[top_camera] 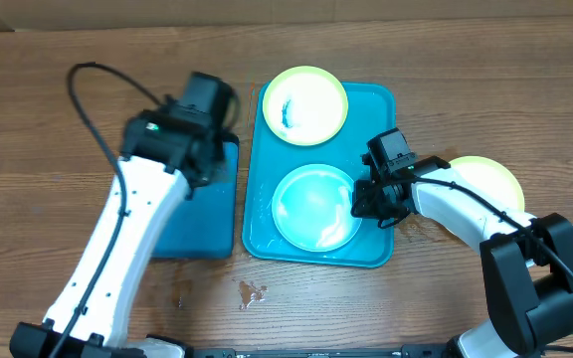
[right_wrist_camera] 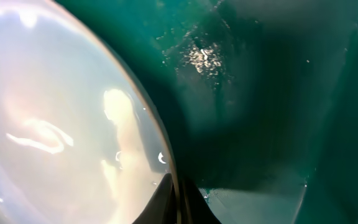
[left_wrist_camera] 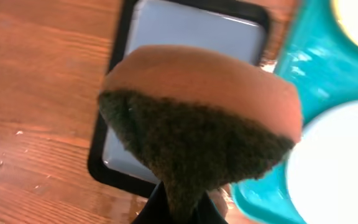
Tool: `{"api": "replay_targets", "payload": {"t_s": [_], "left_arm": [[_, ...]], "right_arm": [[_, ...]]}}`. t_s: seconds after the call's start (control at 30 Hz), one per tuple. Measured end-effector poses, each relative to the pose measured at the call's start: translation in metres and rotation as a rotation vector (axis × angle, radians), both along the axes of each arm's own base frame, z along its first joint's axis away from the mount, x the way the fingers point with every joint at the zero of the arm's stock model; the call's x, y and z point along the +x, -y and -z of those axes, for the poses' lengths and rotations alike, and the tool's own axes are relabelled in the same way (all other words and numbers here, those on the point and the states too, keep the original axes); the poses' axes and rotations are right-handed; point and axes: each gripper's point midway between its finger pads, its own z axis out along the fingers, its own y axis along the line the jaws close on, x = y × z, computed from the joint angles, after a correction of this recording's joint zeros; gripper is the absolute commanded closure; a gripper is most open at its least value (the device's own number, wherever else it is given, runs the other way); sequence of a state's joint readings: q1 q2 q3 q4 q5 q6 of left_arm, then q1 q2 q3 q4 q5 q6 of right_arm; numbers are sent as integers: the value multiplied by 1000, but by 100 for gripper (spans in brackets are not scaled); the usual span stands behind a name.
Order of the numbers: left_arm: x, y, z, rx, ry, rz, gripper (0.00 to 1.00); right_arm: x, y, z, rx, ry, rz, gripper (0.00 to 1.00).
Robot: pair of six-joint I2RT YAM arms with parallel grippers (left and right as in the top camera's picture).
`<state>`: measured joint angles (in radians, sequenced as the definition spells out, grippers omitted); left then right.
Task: Clean dirty plates on tray and stack at the side
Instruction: 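Return the sponge to the soapy tray with the left gripper, then lift the light-blue plate with the right gripper and tilt it over the soapy tray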
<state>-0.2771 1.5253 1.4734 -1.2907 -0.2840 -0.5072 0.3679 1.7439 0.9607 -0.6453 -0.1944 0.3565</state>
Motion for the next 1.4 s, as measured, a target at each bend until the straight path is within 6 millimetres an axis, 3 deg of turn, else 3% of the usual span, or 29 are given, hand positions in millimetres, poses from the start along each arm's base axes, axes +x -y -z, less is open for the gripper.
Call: {"api": "replay_targets", "payload": {"t_s": [0.13, 0.27, 0.33, 0.4, 0.47, 0.6, 0.73, 0.87, 1.03, 1.13, 1.23, 1.3, 1.4], "left_arm": [[2, -20, 43, -19, -31, -64, 96], [-3, -21, 95, -63, -77, -77, 95], [-11, -20, 114, -83, -111, -78, 84], [-18, -18, 123, -99, -141, -62, 67], [-19, -15, 123, -115, -150, -48, 57], [-27, -12, 116, -130, -191, -30, 51], [-19, -7, 83, -160, -150, -13, 39], [-9, -2, 21, -195, -22, 20, 28], [-14, -1, -70, -239, 180, 46, 14], [-29, -1, -118, -266, 297, 62, 8], [-46, -2, -157, -288, 405, 79, 0], [-57, -4, -173, -296, 463, 86, 0], [-75, -6, -189, -304, 527, 95, 0]], "right_arm": [[-1, 1, 0, -2, -10, 25, 96], [-3, 3, 0, -11, -25, 36, 96], [-5, 3, 0, -14, -32, 38, 96], [-7, 4, 0, -20, -41, 40, 96], [-10, 6, 0, -26, -56, 41, 96], [-21, 12, -4, -63, -113, 44, 96], [-17, 13, -22, -87, -93, 16, 96], [8, -11, -69, -84, 66, -62, 96], [36, -74, -139, -56, 349, -188, 96], [40, -114, -164, -37, 509, -247, 96], [35, -154, -180, -30, 649, -294, 96], [32, -175, -185, -25, 715, -310, 96], [29, -203, -177, -67, 799, -325, 96]]}}
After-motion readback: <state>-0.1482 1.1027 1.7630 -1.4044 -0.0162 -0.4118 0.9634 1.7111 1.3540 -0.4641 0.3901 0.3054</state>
